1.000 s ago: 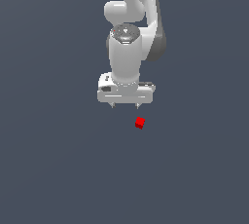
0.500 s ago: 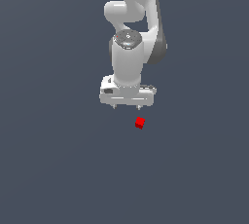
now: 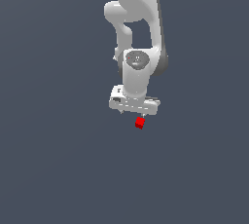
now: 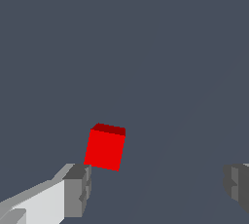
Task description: Pick up the red cube and move it to a goal position.
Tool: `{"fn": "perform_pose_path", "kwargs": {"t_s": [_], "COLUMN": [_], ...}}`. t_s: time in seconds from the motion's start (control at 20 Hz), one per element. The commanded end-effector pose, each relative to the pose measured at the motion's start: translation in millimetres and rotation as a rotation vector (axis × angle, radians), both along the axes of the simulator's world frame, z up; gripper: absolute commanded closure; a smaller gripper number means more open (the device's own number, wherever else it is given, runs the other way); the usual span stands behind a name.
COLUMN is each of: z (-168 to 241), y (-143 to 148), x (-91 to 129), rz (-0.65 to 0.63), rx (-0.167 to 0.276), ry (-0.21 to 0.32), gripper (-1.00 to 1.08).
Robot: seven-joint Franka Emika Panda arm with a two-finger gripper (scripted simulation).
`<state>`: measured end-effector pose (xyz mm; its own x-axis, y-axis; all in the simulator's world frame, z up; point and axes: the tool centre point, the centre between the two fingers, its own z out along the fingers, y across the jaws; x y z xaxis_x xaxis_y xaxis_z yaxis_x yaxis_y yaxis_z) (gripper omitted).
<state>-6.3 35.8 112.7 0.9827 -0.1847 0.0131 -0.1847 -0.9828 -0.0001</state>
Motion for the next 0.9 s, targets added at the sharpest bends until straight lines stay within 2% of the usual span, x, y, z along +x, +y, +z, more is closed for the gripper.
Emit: {"fn": "perform_pose_path", "kwargs": {"t_s": [0.0,0.45,0.85], "z": [-21.6,-77.7,-92.8], "y": [9.9,36.0,43.7], "x": [-2.3,-3.6,-2.0], "rz": [-0.044,-0.159,-0.190], "rx": [0.000,0.002,0.003], "ry": [0.003,0.010,0.013], "gripper": [-0.92,-0.92,-0.92]}}
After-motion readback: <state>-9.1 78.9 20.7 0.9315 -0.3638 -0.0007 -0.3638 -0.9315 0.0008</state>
